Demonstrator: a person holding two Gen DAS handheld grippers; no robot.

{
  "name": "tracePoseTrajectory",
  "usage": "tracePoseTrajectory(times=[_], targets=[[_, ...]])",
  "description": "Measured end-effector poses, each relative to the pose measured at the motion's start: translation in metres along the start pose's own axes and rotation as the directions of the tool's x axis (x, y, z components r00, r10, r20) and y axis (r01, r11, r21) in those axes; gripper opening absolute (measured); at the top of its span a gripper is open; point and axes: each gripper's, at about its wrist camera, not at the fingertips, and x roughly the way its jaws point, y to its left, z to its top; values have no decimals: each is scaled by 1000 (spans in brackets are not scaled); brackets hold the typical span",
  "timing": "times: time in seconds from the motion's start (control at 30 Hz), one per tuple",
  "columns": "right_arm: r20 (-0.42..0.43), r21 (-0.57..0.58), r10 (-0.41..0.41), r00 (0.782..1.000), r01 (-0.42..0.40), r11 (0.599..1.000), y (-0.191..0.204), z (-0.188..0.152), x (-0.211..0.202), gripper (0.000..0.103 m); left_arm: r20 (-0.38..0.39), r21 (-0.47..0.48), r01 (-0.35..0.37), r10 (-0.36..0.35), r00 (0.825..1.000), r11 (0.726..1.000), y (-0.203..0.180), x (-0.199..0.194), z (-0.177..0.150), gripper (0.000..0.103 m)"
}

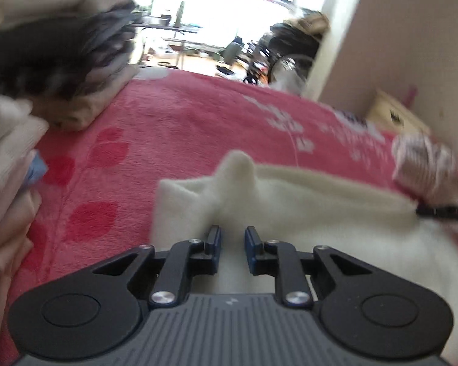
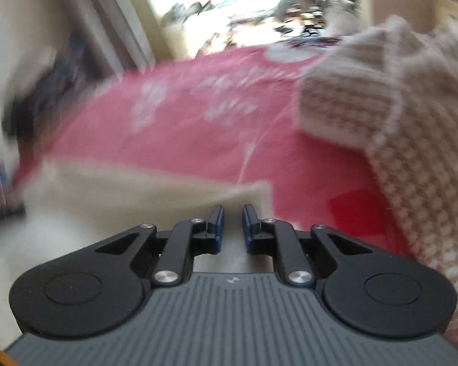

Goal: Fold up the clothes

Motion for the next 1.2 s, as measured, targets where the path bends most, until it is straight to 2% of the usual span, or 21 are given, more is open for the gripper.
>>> tracePoseTrajectory(times=[0.1,0.17,0.23,0.3,0.37,0.47,0.53,0.6,0.63,0.73,0.8,0.83,0.97,1.07,1.2], targets=[[53,67,-72,996,69,995,-11,2,-19,23,15,-57,27,-26,1000,998,11,-8,0,19],[88,119,-80,993,69,991,-20,1,-42,23,44,-86,42,-38,998,995,15,-18,1,29],[105,165,-30,994,13,986,-23,-4,-72,23,75,-89,67,-60,995,994,14,-31,1,36],[84,131,51,995,-62,989,-12,-13,-106,23,96,-82,96,-88,991,992,11,-45,0,37],[25,61,113,993,-114,992,4,-33,-126,24,85,-49,127,-123,989,991,7,-53,-3,39],[-86,-36,189,978,-193,981,24,-69,-149,25,45,39,94,-96,994,995,3,-52,-15,39],[-161,-76,209,964,-224,972,32,-93,-160,25,21,56,63,-64,998,996,7,-45,-24,37],[-227,-12,101,969,-107,994,9,-115,-143,25,22,40,52,-53,998,998,12,-41,-30,30],[-243,35,62,968,-55,998,-4,-124,-138,33,28,16,57,-57,998,998,15,-42,-30,29],[-145,268,-29,989,68,961,-46,-124,-161,35,30,-18,61,-60,998,998,20,-50,-24,31],[-107,340,-70,992,102,935,-59,-122,-178,37,48,-15,48,-47,998,999,20,-63,-20,40],[-92,366,-75,993,104,925,-63,-121,-185,37,61,-14,38,-37,997,999,21,-70,-19,47],[-40,408,-44,998,56,911,-56,-120,-202,38,54,-104,46,-41,998,994,34,-97,-21,58],[-12,423,31,999,-23,906,-43,-118,-204,39,20,-191,50,-47,999,980,47,-119,-33,62],[-12,424,159,987,-139,895,-18,-112,-197,44,-39,-348,100,-121,992,932,71,-138,-55,67]])
